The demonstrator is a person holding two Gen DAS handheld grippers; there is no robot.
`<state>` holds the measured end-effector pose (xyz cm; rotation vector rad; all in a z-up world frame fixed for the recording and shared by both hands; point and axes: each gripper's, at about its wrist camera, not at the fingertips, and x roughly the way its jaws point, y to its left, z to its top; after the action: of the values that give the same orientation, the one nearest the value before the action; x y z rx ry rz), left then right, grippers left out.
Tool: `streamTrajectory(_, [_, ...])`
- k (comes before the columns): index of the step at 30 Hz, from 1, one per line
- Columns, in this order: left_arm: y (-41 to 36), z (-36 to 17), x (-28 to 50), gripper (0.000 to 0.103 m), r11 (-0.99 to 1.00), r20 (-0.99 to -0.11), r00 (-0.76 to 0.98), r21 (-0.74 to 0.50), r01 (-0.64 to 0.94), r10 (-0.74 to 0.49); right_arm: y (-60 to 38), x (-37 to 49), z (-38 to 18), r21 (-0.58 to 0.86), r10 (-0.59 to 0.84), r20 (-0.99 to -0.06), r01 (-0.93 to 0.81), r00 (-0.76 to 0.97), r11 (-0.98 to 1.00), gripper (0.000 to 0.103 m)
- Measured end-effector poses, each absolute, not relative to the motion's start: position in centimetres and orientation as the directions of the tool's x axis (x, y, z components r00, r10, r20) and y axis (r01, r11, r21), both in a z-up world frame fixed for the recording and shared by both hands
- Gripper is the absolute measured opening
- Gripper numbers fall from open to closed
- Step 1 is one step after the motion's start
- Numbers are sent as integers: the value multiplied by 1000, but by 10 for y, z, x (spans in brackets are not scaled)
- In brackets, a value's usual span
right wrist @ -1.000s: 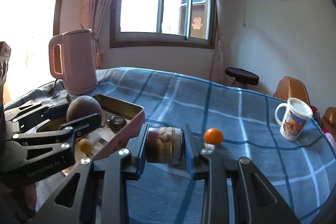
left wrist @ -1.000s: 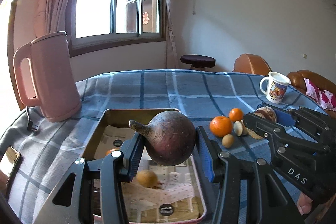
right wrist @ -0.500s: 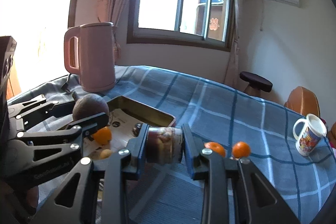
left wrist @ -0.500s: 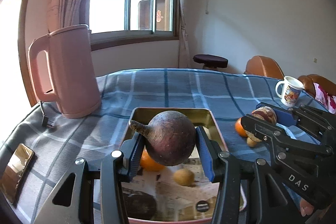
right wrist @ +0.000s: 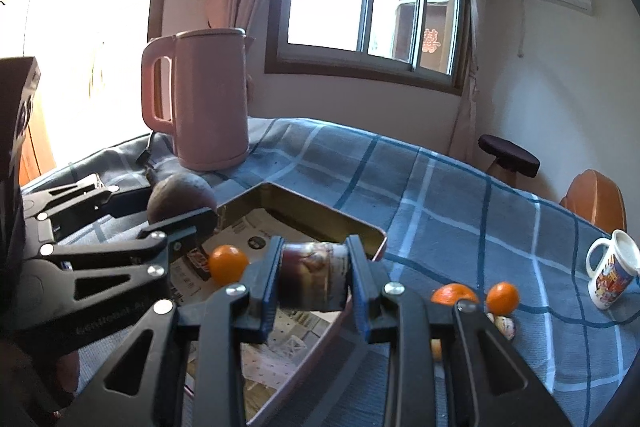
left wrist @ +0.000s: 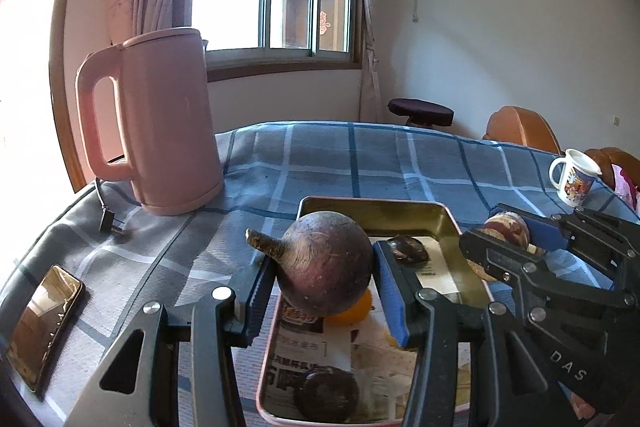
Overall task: Organize fruits
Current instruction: 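Lower the can into the tin and open the right tool while the left tool releases the purple root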
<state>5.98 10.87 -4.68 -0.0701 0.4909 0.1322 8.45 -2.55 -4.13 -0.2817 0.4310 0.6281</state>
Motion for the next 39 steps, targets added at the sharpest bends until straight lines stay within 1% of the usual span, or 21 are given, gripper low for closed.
streamTrajectory(17, [115, -54, 69, 50, 989, -512, 851, -18, -146, 116, -8, 89, -53, -119, 508, -508, -640, 696, 759, 34])
streamTrajectory(39, [114, -60, 73, 50, 991, -526, 842, 10, -131, 116, -2, 98, -66, -105, 488, -557, -640, 672, 761, 34])
